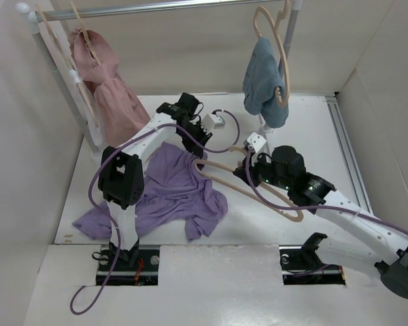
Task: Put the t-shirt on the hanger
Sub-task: Place tshirt on hanger
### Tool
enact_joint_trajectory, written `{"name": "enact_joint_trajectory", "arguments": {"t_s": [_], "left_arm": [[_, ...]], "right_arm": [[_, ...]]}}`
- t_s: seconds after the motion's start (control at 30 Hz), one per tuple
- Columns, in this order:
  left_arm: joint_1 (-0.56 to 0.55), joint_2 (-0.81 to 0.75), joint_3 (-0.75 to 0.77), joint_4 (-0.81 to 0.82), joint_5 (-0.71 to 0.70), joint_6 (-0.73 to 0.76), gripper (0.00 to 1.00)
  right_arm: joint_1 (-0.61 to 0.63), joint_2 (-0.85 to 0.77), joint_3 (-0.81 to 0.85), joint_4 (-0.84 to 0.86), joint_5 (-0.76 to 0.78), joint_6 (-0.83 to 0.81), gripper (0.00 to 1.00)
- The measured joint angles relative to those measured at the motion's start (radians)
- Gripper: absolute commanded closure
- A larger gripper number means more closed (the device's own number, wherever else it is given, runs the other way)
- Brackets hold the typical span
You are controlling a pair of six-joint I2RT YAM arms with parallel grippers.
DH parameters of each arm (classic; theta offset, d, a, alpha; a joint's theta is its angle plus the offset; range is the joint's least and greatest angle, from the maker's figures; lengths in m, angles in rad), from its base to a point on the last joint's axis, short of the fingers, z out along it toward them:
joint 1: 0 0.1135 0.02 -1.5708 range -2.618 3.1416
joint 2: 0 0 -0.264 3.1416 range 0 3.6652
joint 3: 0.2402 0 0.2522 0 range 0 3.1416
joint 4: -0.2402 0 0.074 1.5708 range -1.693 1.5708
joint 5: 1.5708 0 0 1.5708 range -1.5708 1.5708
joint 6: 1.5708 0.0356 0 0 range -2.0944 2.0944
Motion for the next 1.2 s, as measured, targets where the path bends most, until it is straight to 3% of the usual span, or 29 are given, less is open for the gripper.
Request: {"name": "enact_joint_trajectory", "arguments": {"t_s": [0.3, 0.6, 0.9, 1.2], "left_arm": [[0.002, -0.016, -0.01, -0.045, 0.046, 0.048, 1.0], [0.006, -0.04, -0.048, -0.058, 0.008, 0.092, 1.0], [-0.004, -0.045, -0.048, 0.021, 0.101, -0.001, 1.0], [0.002, -0.141, -0.016, 0.057, 0.161, -0.054, 1.0]], "right_arm": [[-0.013, 0.161, 0.003, 0.034, 0.055, 0.018, 1.0], [-0.035, 0.159, 0.01, 0.043, 0.089, 0.033, 1.0], [-0.045, 0.229, 0.027, 0.143, 0.002, 0.031, 1.0], [-0.104, 0.239, 0.016, 0.312, -0.057, 0.145, 1.0]]}}
